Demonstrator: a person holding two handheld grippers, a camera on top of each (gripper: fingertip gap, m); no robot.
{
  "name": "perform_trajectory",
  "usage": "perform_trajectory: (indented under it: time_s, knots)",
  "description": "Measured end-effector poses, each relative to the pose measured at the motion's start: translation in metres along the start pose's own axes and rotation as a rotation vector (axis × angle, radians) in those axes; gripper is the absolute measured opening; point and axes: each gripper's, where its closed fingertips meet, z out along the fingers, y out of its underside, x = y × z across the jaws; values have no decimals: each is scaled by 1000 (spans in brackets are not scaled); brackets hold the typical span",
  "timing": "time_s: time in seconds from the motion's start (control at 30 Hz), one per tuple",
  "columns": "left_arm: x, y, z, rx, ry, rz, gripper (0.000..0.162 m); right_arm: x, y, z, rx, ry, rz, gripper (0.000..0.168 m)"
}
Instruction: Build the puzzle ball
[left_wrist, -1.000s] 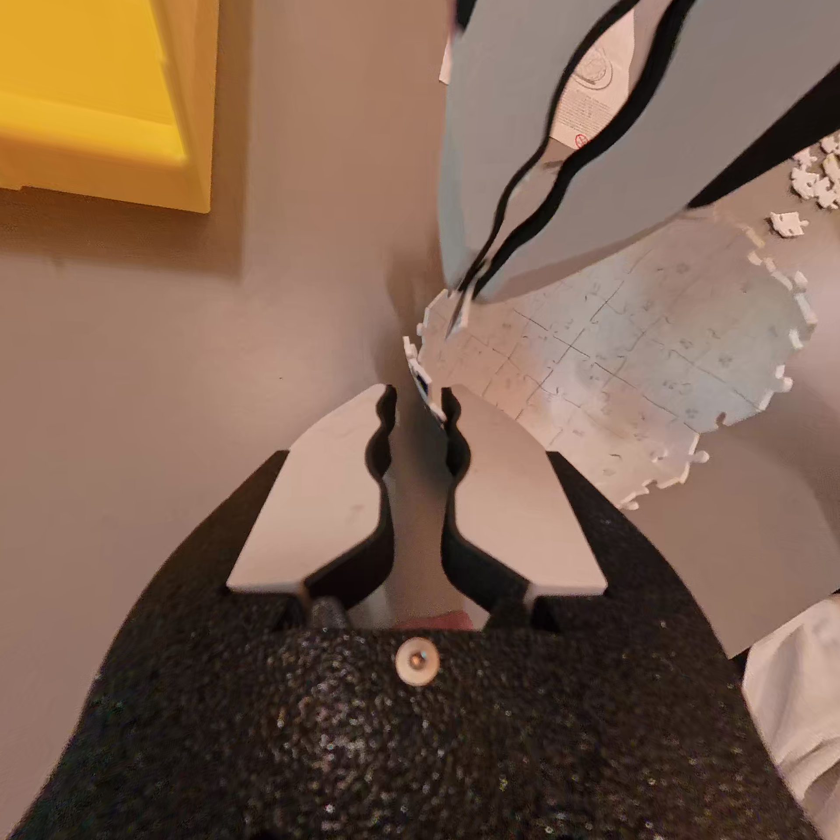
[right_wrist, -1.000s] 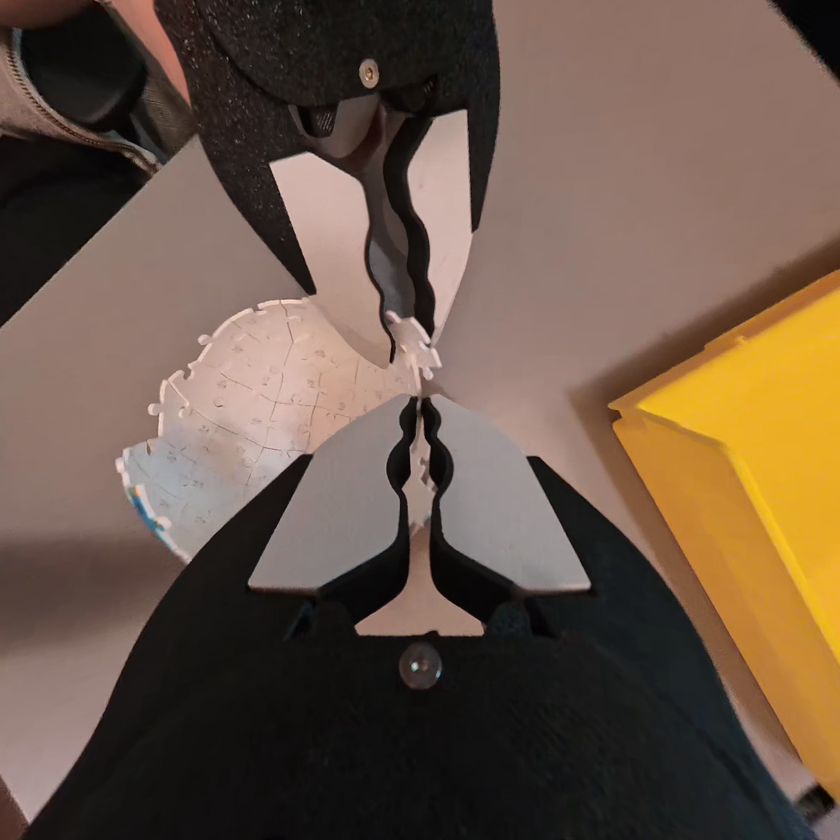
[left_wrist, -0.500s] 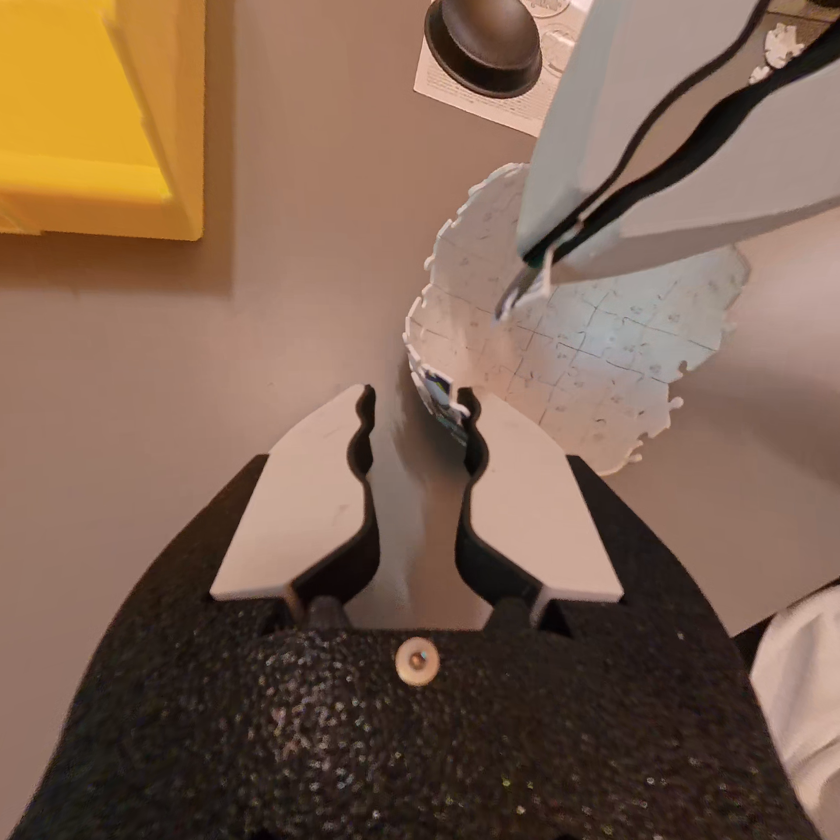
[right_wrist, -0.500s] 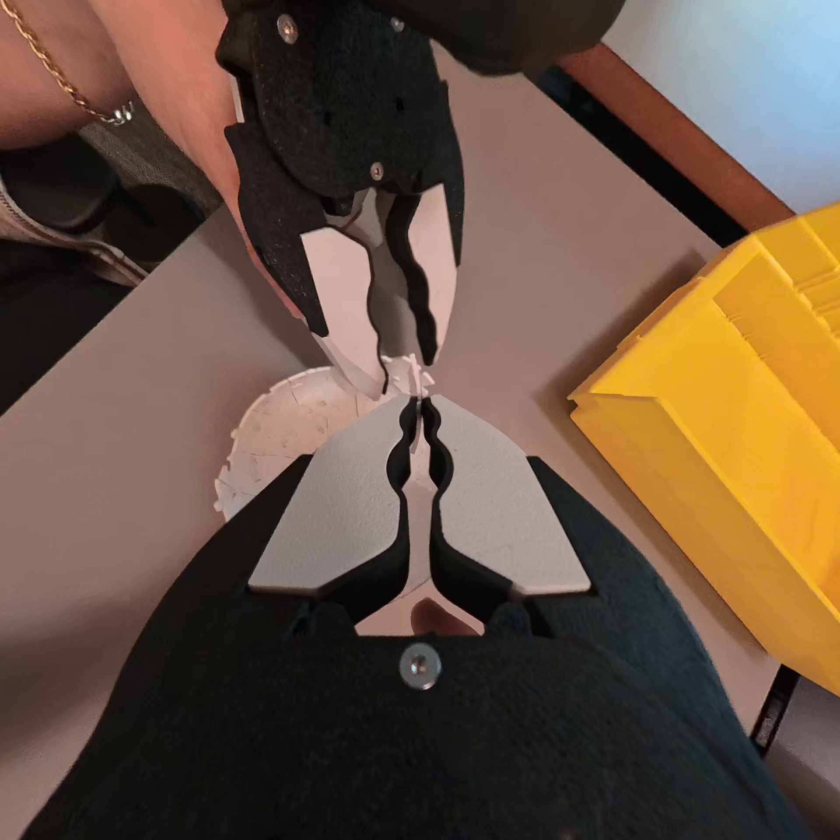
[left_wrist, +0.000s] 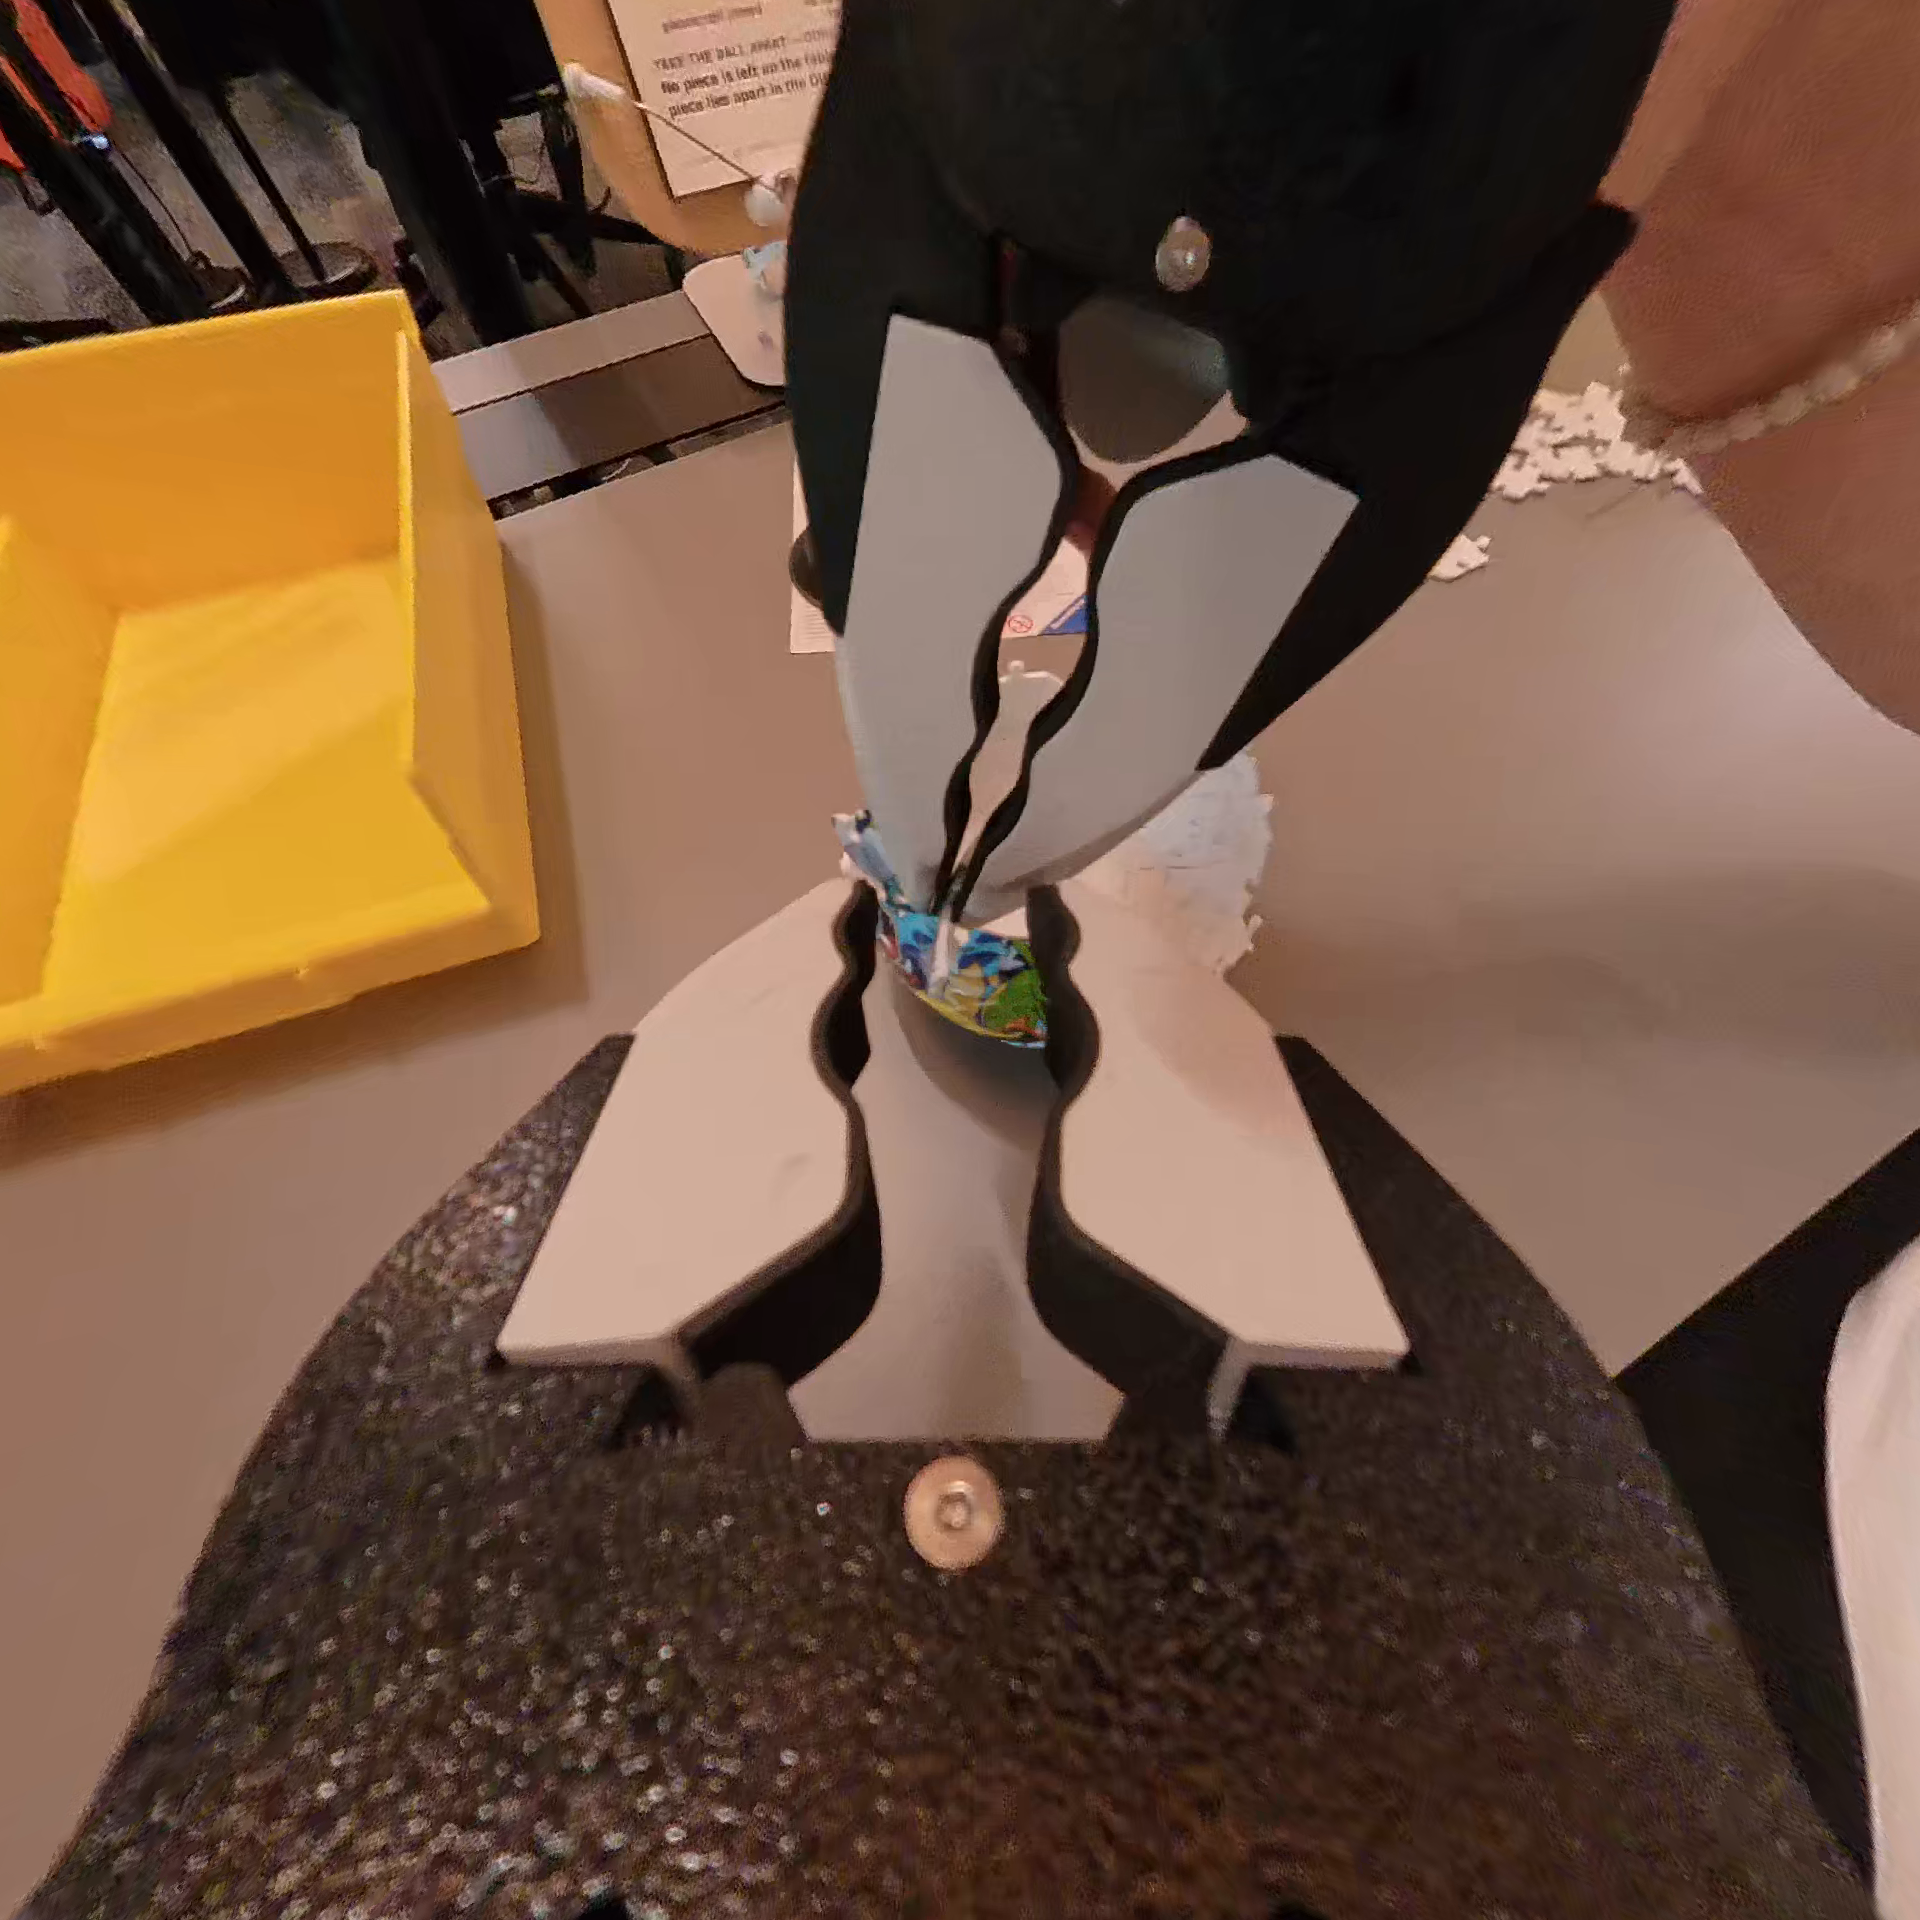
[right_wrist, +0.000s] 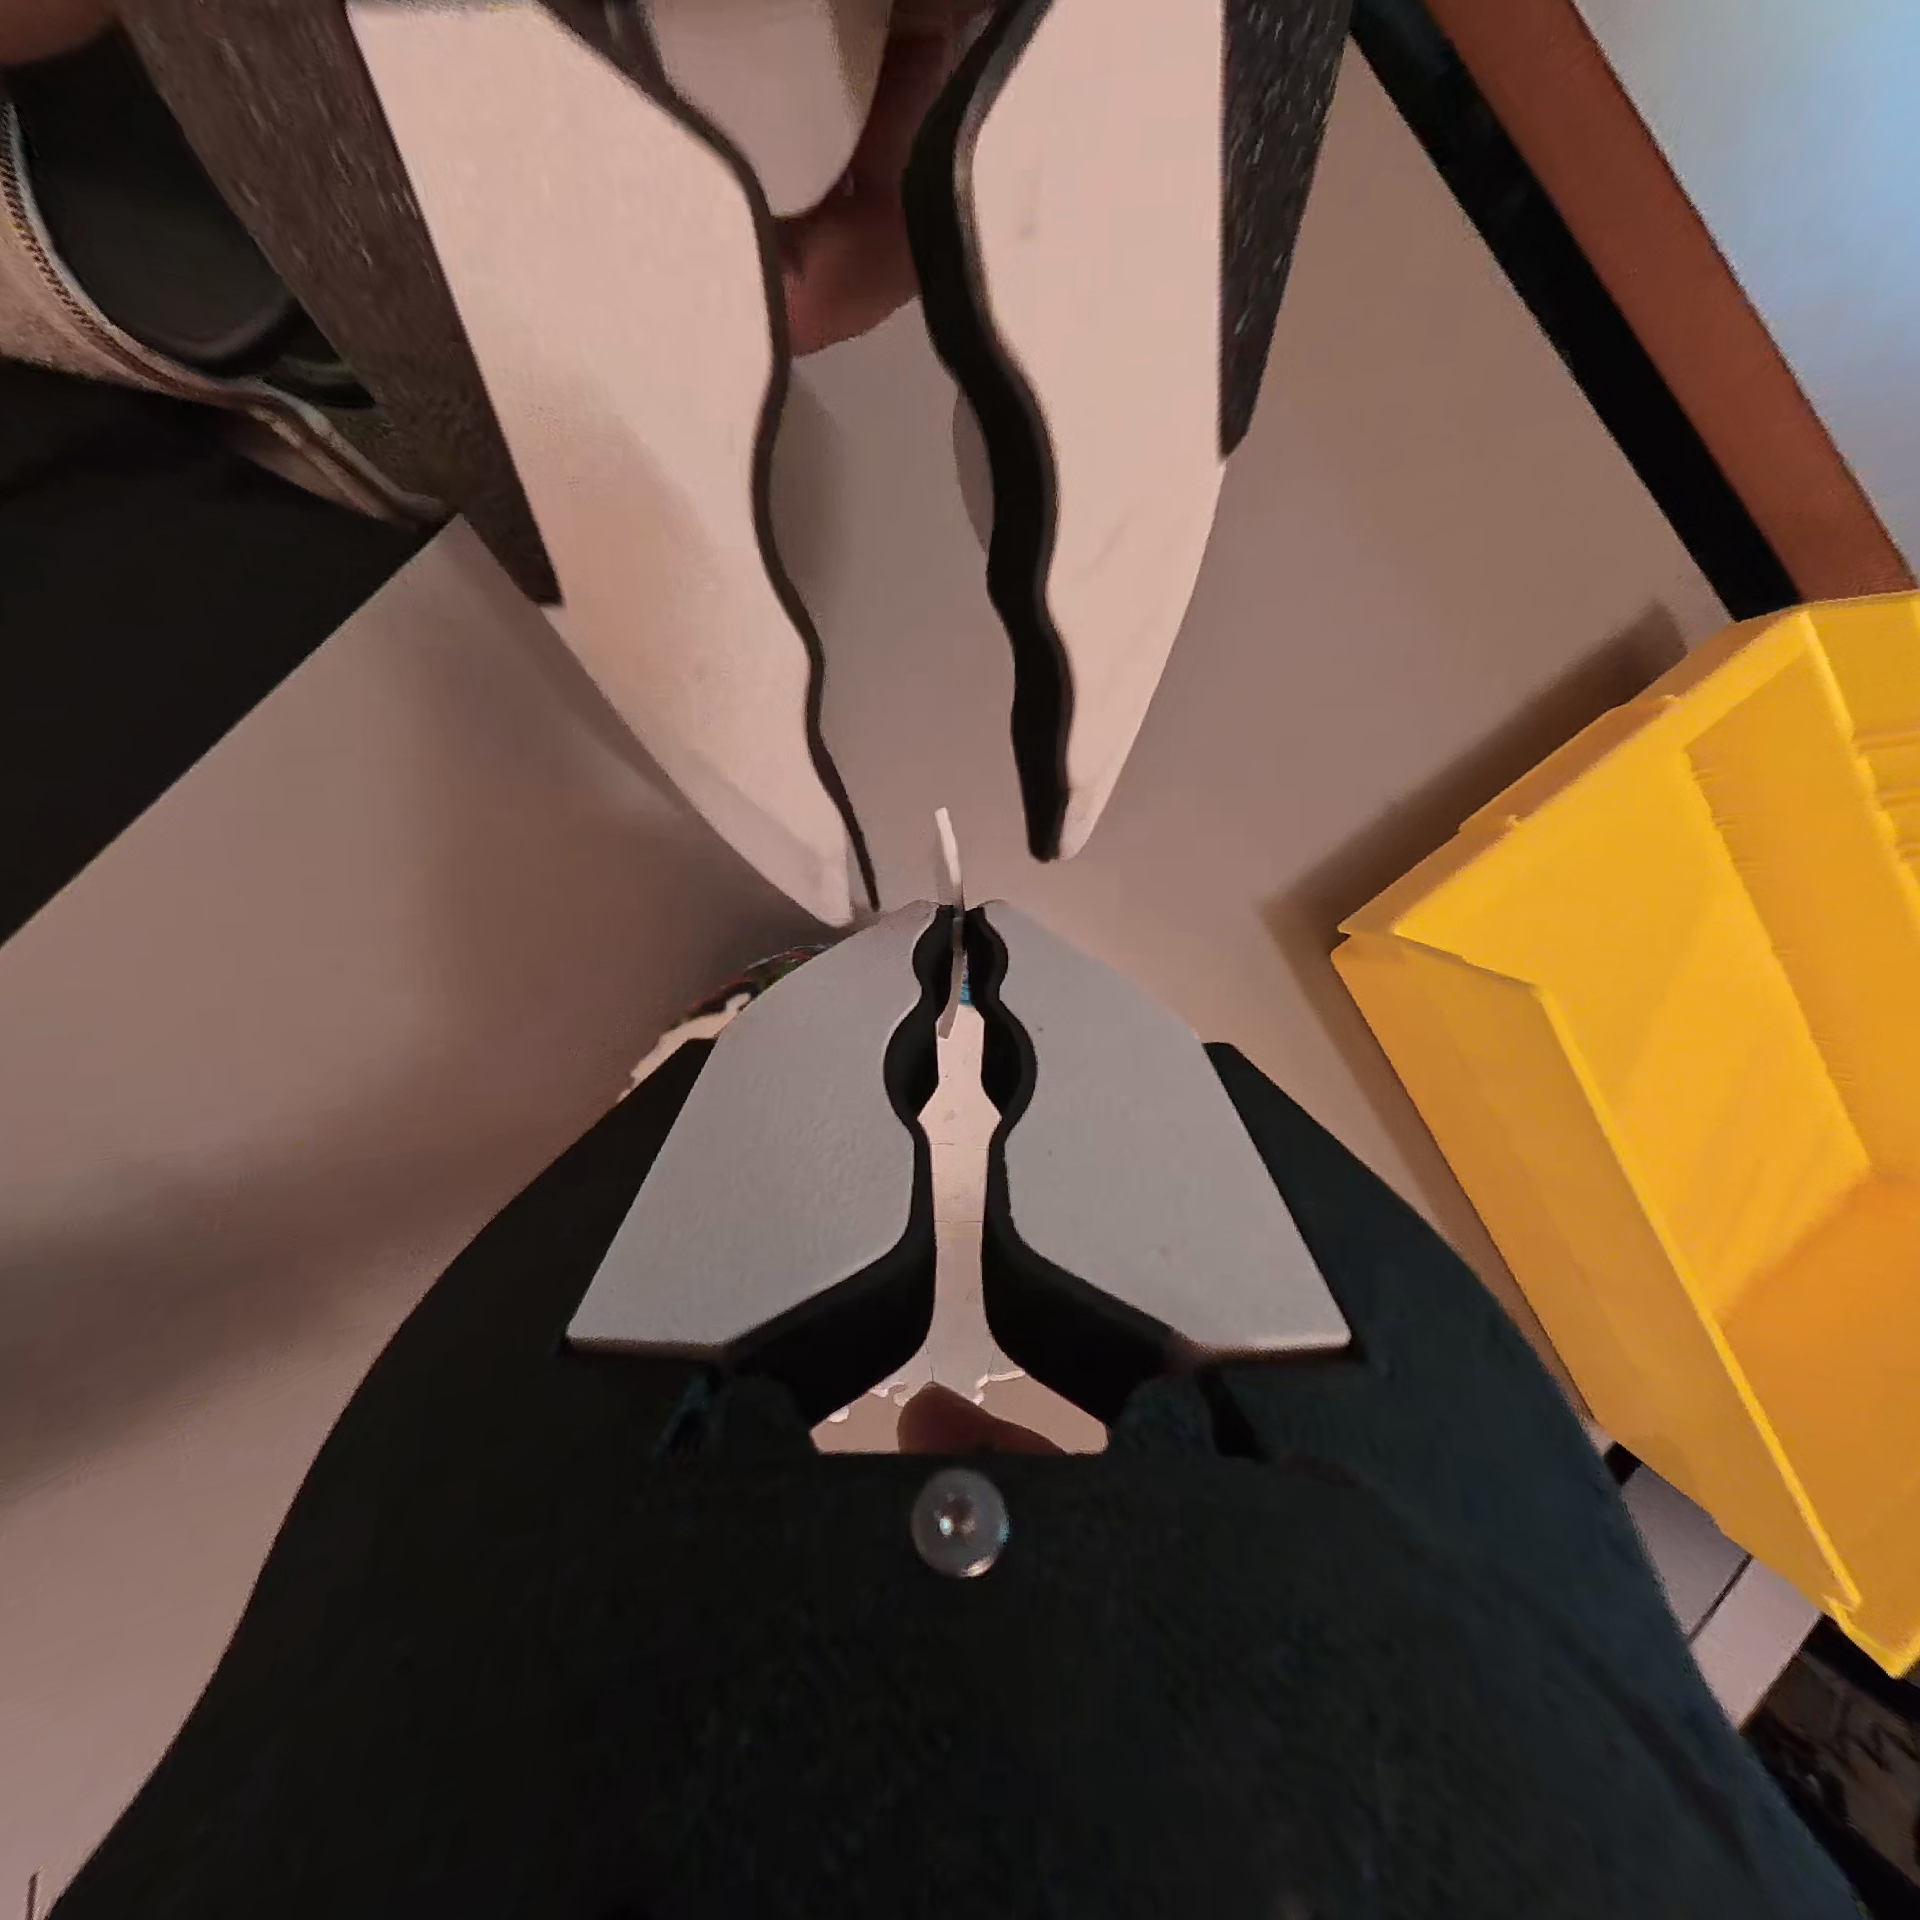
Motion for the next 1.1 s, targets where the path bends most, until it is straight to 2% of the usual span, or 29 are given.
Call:
perform_trajectory:
  time_s: [0.27, 0.67, 0.77, 1.1]
  knots:
    - [6, 6, 6, -60, -25, 172, 2, -10, -1, -10, -68, 4, -81, 3]
    - [-6, -6, 0, 63, 30, 10, 2, 6, -10, -20, 87, 112, -80, 5]
    - [-12, -5, -1, 63, 9, -5, 2, 11, -6, -20, 83, 160, -79, 5]
    - [-10, -10, -4, 86, 22, -20, 2, 10, -9, -25, 170, 171, -23, 4]
